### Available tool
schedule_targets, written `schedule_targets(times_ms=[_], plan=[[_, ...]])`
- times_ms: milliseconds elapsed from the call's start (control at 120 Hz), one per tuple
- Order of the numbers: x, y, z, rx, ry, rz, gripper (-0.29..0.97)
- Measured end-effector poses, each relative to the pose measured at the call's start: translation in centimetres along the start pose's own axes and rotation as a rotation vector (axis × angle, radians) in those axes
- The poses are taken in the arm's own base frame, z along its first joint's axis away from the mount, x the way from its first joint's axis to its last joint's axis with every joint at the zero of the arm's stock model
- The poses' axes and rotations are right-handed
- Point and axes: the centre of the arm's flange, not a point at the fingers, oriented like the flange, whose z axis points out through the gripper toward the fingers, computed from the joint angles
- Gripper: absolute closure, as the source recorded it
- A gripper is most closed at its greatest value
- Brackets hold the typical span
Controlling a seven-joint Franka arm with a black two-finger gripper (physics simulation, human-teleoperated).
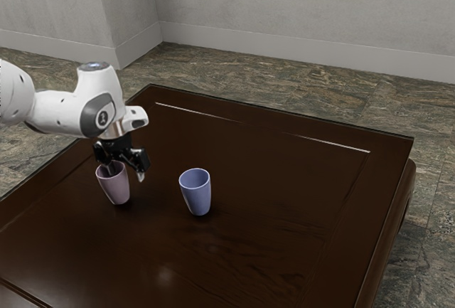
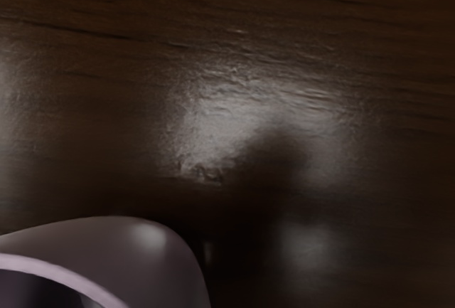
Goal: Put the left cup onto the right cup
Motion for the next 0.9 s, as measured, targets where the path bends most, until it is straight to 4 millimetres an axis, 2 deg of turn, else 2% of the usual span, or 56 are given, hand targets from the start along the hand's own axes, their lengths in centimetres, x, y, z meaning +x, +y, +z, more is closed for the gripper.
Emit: schedule_targets(times_ms=[367, 550, 625, 750, 900], plan=[[-0.6, -0.5, 1.0, -0.008, -0.009, -0.016, 0.0], [-0.8, -1.1, 1.4, -0.011, -0.01, -0.026, 0.11], [-0.8, -1.2, 1.6, -0.011, -0.01, -0.03, 0.09], [-0.8, -1.3, 1.8, -0.013, -0.009, -0.034, 0.27], [-0.8, -1.4, 2.0, -0.013, -0.008, -0.034, 0.43]])
